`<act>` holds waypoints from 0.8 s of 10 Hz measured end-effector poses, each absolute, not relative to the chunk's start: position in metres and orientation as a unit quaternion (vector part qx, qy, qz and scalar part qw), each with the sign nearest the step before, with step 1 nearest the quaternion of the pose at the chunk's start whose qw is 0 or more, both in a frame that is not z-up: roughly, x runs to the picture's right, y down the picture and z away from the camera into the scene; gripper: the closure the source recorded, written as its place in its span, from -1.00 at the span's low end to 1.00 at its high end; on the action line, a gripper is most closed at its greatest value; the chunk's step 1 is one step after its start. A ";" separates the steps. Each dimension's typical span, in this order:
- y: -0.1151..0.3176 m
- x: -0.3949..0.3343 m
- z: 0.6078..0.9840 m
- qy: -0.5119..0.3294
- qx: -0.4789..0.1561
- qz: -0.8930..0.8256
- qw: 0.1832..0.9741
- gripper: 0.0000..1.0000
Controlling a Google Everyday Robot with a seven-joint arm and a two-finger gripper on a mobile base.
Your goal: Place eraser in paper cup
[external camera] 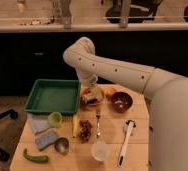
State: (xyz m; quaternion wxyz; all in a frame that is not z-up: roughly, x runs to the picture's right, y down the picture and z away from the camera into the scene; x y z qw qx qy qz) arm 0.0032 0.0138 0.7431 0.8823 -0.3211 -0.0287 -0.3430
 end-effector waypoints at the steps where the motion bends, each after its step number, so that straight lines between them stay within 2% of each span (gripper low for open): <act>1: 0.014 0.004 0.743 -0.029 -0.321 -0.343 0.882 -0.60; 8: 0.013 -0.002 0.783 -0.096 -0.327 -0.355 0.870 -0.60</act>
